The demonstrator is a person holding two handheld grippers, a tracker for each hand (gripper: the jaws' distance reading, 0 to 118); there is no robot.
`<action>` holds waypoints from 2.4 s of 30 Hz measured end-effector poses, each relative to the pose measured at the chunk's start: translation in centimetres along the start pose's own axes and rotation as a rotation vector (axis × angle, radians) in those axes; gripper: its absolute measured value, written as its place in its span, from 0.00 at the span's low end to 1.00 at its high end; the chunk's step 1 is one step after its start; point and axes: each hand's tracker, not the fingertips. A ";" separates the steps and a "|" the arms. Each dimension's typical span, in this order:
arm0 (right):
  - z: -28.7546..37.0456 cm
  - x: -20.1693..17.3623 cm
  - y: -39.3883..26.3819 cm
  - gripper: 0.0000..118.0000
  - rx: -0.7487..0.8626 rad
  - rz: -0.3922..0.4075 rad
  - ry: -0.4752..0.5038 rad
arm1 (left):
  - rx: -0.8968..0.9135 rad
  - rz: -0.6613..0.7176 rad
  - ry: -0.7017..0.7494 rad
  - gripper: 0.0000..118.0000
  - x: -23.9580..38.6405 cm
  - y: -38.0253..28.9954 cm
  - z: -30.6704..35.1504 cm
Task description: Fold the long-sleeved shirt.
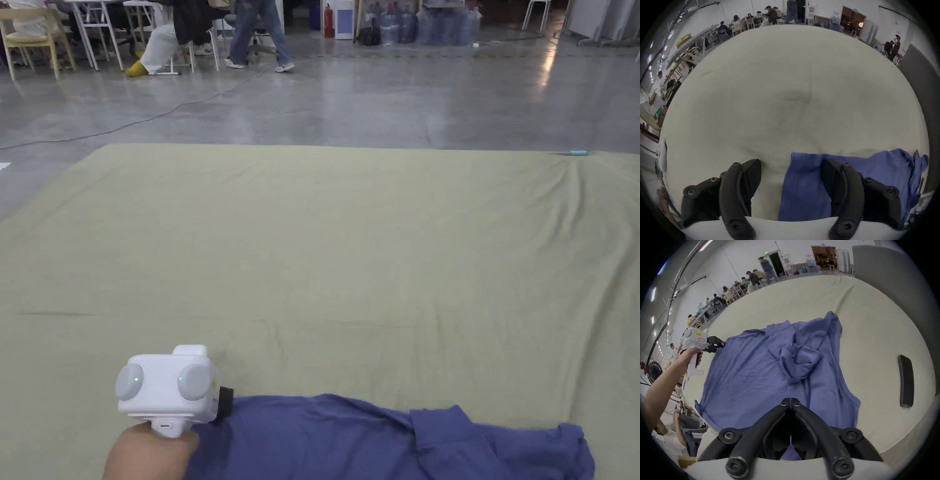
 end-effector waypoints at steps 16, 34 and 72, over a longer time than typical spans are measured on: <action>-12.8 6.7 21.8 0.97 -0.318 -0.243 -0.079 | 0.056 0.025 -0.127 0.00 -1.6 -0.3 7.3; 2.1 2.6 12.7 0.04 -0.018 0.236 -0.035 | 0.116 -0.069 -0.191 0.00 -5.8 -6.2 15.9; 12.6 1.7 -4.2 0.70 0.064 0.111 0.003 | -0.015 0.161 -0.275 0.84 -8.2 -27.2 21.3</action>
